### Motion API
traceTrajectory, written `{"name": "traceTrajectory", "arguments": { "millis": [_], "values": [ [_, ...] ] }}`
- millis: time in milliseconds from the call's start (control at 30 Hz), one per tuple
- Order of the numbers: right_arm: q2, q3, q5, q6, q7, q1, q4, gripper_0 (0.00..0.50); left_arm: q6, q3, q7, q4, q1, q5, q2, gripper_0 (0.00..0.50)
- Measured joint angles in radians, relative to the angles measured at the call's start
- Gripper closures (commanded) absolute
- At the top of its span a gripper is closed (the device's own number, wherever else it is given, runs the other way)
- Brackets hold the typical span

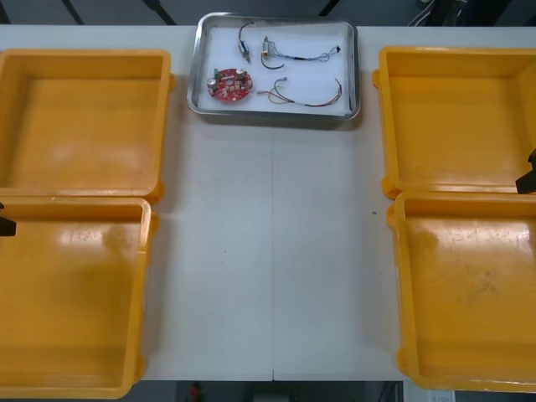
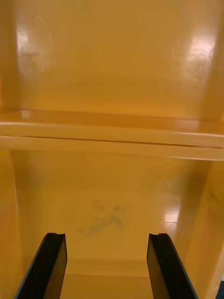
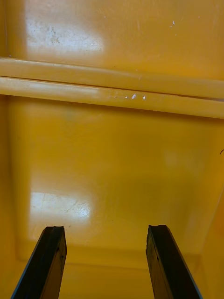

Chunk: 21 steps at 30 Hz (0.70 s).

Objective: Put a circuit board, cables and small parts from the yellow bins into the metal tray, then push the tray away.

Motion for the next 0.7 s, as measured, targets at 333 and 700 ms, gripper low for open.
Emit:
{"name": "traceTrajectory", "arguments": {
  "millis": [333,700],
  "values": [
    [0.012,-0.012,-0.002,-0.025,-0.002,0.004,0.129,0.0,0.0,0.0,0.0,0.0,0.0,0.0,0.0,0.0],
    [0.078,-0.013,0.029,-0.027,-0.002,0.015,0.157,0.0,0.0,0.0,0.0,0.0,0.0,0.0,0.0,0.0]
  ]
}}
